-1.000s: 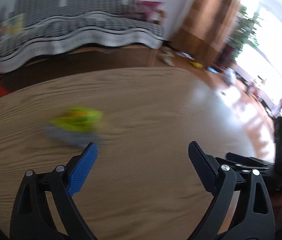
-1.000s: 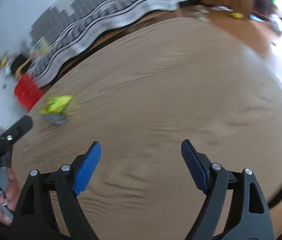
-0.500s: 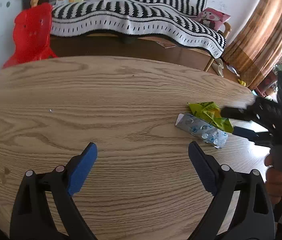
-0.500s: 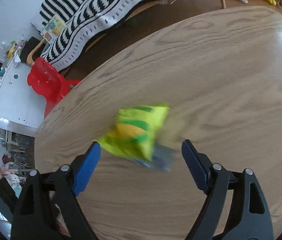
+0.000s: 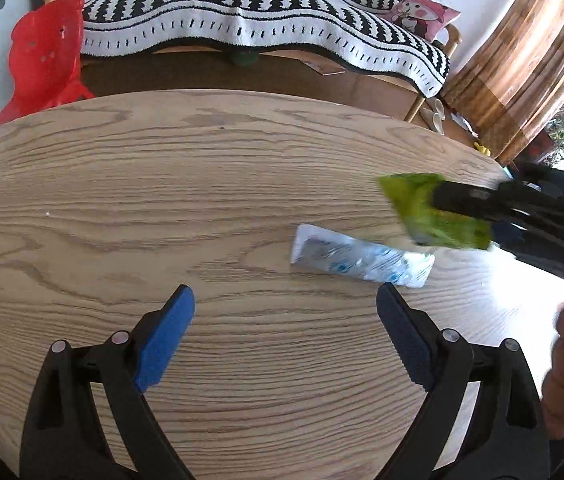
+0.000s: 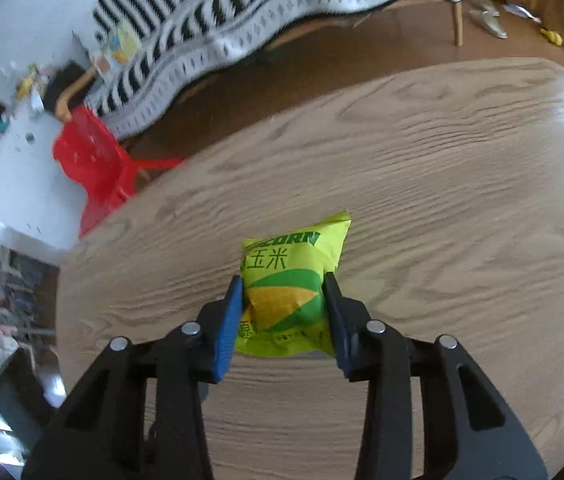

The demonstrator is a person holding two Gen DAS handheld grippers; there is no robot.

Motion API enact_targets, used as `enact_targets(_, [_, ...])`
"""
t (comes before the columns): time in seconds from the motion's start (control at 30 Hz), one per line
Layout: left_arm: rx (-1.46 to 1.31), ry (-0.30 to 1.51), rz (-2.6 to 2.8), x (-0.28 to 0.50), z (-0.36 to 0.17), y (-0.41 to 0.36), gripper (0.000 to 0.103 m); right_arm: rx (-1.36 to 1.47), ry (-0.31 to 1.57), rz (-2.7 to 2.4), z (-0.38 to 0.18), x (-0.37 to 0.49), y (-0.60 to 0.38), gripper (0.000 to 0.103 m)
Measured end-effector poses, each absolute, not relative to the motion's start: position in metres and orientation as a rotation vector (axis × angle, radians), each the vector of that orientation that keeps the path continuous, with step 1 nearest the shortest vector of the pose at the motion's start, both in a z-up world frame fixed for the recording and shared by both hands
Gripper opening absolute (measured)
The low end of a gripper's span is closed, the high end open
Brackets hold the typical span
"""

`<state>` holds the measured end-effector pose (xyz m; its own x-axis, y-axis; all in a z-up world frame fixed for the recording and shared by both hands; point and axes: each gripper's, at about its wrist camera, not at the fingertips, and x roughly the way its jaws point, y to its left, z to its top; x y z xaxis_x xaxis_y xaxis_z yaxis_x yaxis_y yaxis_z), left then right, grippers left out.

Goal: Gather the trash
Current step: 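Grasp the silver blister pack with the left tool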

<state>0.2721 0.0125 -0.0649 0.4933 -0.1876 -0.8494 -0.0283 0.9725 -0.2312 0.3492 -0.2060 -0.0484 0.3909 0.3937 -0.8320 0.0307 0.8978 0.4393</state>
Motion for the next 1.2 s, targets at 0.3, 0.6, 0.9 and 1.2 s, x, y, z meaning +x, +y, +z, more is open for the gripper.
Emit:
enact_targets(0.3, [0.174,0.855,-0.389,0.273,-0.038,-0.046,0.090,0.556,1.124,0.246,-0.068,0.253,-0.313,0.040])
enact_targets(0.6, [0.391,0.861,-0.556,0.277,-0.061,-0.045,0.090,0.584,1.148,0.303,-0.082,0.206,-0.360,0.040])
enact_targets(0.9, [0.406,0.937,-0.549,0.296,-0.090,-0.065,0.089,0.526,1.161,0.308,-0.084,0.189,-0.379,0.040])
enact_targets(1.2, [0.346,1.012,-0.553,0.289,-0.094,-0.089,0.028,0.494,1.130,0.334,-0.068,0.180,-0.387,0.040])
